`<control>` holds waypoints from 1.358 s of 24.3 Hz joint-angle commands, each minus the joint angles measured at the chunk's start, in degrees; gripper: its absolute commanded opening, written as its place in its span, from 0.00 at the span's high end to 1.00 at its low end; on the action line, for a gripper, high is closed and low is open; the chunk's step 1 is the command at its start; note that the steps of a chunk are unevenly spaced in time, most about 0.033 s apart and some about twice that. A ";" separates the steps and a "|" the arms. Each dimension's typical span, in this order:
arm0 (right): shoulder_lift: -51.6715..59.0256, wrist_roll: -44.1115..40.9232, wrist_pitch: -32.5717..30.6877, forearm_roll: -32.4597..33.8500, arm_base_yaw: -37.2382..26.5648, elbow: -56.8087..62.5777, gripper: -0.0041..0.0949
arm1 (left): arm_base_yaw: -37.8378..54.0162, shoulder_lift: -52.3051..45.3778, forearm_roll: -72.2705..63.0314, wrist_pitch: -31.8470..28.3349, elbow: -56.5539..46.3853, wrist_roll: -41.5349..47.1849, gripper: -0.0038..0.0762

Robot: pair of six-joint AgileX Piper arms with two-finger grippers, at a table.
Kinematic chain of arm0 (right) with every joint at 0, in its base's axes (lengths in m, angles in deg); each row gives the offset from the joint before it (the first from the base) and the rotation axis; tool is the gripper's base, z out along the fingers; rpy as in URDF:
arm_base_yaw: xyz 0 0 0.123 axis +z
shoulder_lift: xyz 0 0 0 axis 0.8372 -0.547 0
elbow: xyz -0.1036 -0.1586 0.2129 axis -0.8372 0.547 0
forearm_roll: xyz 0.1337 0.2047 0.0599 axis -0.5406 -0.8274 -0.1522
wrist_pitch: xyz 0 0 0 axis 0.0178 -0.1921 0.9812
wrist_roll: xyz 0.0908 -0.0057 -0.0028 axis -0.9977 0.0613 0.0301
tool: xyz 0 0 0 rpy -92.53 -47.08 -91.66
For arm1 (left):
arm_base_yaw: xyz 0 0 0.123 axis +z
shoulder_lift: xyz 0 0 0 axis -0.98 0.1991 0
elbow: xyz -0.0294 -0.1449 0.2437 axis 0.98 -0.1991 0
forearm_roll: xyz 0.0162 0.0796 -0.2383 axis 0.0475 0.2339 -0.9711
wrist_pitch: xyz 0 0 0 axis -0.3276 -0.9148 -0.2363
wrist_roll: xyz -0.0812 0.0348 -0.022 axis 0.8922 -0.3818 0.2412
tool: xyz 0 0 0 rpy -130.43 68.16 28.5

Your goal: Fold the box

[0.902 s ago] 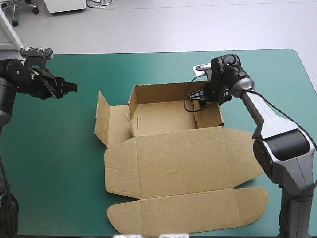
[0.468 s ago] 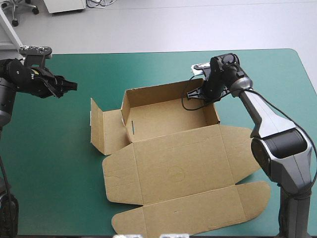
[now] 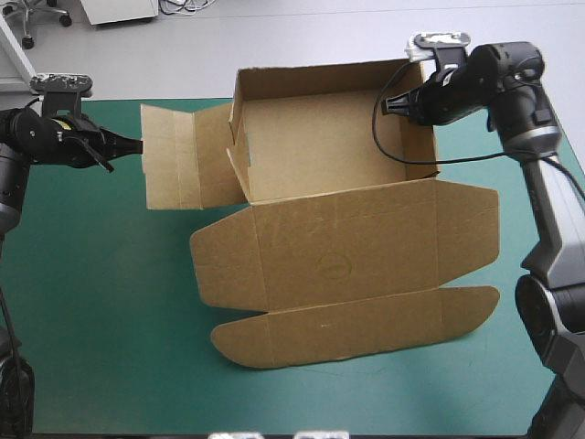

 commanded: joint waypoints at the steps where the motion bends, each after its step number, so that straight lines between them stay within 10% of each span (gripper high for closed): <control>1: 6.41 1.08 -0.09 -2.40 -1.94 -2.81 0.98 | -0.03 -1.48 -2.69 -8.70 1.45 0.65 0.96; 10: 14.32 2.50 -0.09 -7.03 -7.47 -2.81 0.98 | 4.71 6.53 -9.68 -14.20 1.45 -0.73 0.96; 22: 16.03 5.31 -0.09 -16.65 -11.08 -2.70 0.98 | 6.35 20.32 -87.87 14.18 1.45 -43.50 0.96; 33: 12.99 5.20 -0.09 -16.09 -11.08 -2.70 0.98 | 3.77 16.12 -88.64 14.18 1.56 -41.40 0.96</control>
